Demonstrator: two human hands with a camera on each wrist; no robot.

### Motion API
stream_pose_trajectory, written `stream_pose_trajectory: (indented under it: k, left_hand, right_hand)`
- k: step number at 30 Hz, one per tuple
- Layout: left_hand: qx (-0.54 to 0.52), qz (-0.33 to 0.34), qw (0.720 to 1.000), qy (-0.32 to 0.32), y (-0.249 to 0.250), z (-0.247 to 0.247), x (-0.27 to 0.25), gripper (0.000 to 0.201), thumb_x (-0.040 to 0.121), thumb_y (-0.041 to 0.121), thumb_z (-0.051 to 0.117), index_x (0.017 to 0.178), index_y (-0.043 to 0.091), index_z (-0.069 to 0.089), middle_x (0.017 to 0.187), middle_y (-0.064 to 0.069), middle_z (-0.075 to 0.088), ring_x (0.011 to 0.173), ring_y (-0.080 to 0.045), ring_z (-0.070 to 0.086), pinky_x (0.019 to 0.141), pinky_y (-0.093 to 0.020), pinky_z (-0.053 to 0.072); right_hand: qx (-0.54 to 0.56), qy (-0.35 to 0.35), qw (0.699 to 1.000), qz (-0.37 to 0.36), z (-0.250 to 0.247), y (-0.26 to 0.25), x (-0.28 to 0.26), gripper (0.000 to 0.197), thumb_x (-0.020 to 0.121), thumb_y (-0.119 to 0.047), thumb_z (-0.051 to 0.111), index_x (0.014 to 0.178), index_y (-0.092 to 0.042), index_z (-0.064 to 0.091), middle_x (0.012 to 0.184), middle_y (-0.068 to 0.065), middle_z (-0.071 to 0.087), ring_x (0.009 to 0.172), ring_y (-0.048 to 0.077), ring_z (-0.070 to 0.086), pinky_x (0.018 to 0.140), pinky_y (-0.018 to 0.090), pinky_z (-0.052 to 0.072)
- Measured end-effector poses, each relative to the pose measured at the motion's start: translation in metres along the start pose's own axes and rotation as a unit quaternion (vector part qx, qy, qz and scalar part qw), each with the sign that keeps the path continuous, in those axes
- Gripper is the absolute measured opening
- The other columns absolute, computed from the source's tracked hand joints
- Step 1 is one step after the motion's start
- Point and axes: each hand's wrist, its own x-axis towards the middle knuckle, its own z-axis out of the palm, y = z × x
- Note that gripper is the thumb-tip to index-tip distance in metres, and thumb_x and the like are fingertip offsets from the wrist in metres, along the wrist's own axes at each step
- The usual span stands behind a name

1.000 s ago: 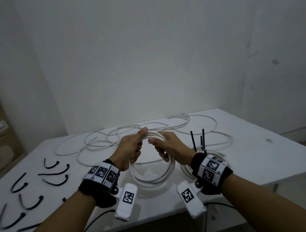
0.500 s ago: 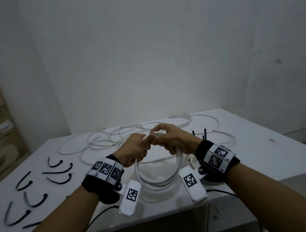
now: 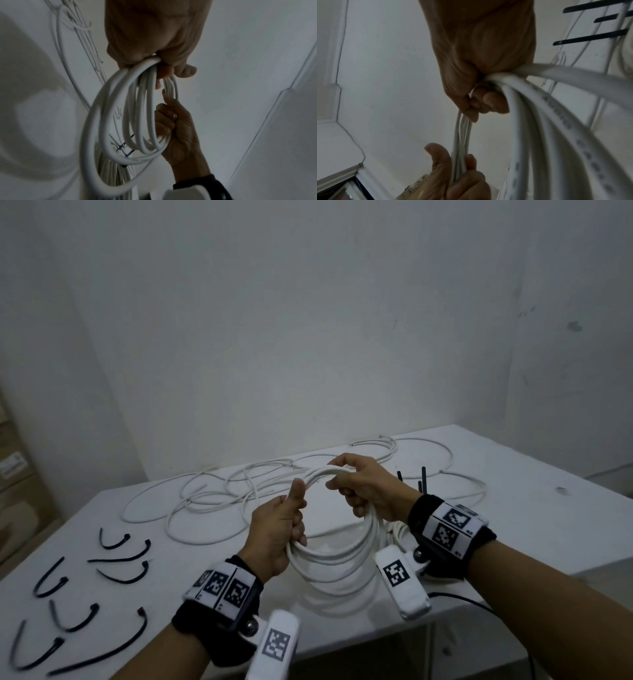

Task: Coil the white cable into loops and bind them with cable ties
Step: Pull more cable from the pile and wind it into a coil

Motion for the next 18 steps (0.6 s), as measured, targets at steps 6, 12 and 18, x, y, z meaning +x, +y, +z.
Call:
stream_pose_trajectory:
  k: [6,12,18]
  left_hand:
    - [-0.030,0.008,0.998,-0.046,0.005,-0.006,0.011,0.022,0.078,0.017,0.074,0.087,0.007,0.057,0.054,0.002,0.046,0.046,-0.011,0.043,0.043,-0.022,0.039]
    - [-0.001,-0.098,0.991,-0.093,0.018,-0.018,0.017,0.039,0.091,0.044,0.057,0.085,0.006,0.064,0.063,-0.005,0.052,0.058,-0.018,0.051,0.057,-0.029,0.044]
    - [-0.009,-0.152,0.974,-0.170,0.019,-0.028,0.016,0.038,0.095,0.025,0.045,0.093,-0.006,0.068,0.073,-0.013,0.059,0.063,-0.024,0.056,0.059,-0.032,0.053]
  right_hand:
    - [0.023,0.031,0.999,0.003,-0.002,-0.001,0.002,0.022,0.085,0.004,0.048,0.085,-0.018,0.048,0.049,-0.004,0.030,0.041,0.011,0.019,0.042,0.015,0.018]
    - [-0.006,0.013,1.000,0.014,-0.003,-0.001,-0.001,0.021,0.084,0.004,0.048,0.085,-0.016,0.048,0.048,-0.005,0.031,0.040,0.011,0.019,0.041,0.015,0.019]
    - [0.006,0.010,1.000,0.014,-0.003,-0.001,-0.004,0.020,0.084,0.004,0.049,0.083,-0.016,0.048,0.050,-0.003,0.029,0.040,0.011,0.019,0.041,0.015,0.018]
